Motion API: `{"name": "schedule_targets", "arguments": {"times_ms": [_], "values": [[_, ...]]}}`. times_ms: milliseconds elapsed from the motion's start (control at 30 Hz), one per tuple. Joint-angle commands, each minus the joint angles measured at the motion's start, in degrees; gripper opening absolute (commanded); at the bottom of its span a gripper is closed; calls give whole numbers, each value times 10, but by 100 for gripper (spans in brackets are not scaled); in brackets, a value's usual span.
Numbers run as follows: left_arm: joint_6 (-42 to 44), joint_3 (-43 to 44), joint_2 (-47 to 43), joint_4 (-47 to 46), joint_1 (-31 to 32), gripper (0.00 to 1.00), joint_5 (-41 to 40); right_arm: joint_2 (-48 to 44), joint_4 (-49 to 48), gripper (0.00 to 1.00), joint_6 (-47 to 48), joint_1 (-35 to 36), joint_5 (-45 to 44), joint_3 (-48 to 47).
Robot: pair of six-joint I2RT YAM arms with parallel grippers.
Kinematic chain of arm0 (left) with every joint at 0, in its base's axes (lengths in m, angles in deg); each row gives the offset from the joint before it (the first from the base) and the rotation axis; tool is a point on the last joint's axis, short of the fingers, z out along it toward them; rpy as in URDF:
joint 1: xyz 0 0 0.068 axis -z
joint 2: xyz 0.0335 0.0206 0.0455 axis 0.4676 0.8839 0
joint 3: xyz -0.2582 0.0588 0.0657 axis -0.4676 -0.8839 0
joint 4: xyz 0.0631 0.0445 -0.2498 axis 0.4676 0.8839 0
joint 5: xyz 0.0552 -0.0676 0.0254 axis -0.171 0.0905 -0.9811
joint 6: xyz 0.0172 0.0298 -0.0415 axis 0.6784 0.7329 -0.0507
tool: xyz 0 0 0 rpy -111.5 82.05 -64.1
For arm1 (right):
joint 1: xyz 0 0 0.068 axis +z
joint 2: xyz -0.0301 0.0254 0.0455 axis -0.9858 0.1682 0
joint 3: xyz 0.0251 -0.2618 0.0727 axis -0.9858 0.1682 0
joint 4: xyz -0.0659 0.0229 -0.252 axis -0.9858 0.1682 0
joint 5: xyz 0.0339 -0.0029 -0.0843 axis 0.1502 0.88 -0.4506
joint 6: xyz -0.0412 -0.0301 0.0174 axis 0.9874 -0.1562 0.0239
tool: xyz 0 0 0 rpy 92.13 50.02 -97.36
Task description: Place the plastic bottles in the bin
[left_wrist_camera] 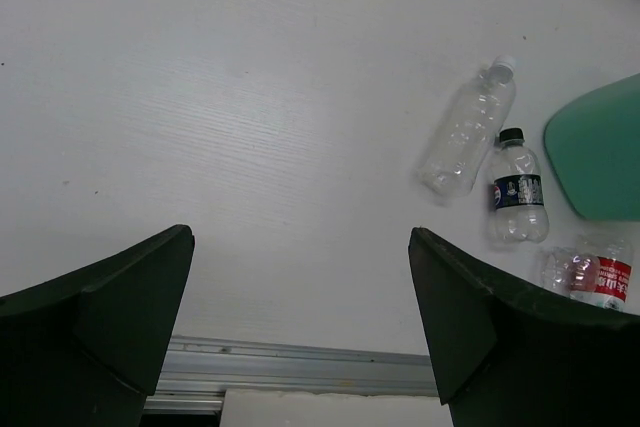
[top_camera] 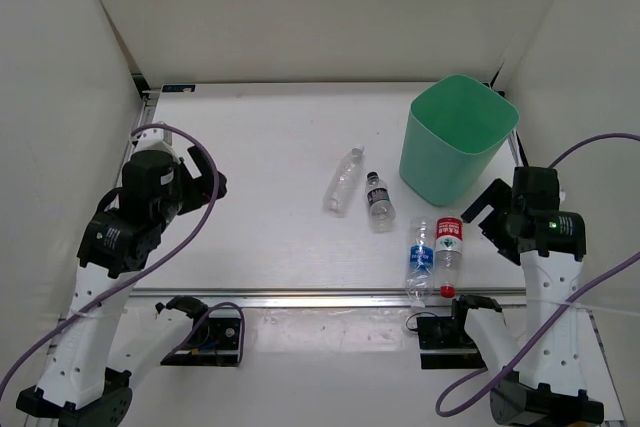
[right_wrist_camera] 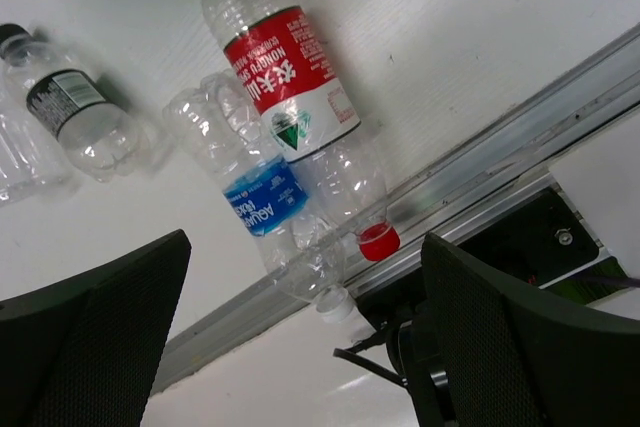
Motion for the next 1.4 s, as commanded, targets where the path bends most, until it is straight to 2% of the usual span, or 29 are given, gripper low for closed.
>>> {"name": "schedule_targets", "arguments": {"times_ms": [0,133,300,567,700,967,1367], "values": [[-10,-4,-10,0,1,100,-4,9,29,100,24,9,32,8],[-4,-11,-21,-5,1,100,-4,9,42,100,29,23,40,10],[-4,-23,-27,-15,1,100,1,71,49,100,29,23,71,11],[6,-28,-21,-17,1,100,2,59,-48,100,-31,29,148,111],[6,-28,-21,-12,1,100,2,59,-85,100,-64,29,110,160],[1,-39,-21,0,1,100,19,113,-117,100,-81,29,-6,167],[-21,-44,-16,15,1,100,30,202,-186,100,-75,23,-19,182]]}}
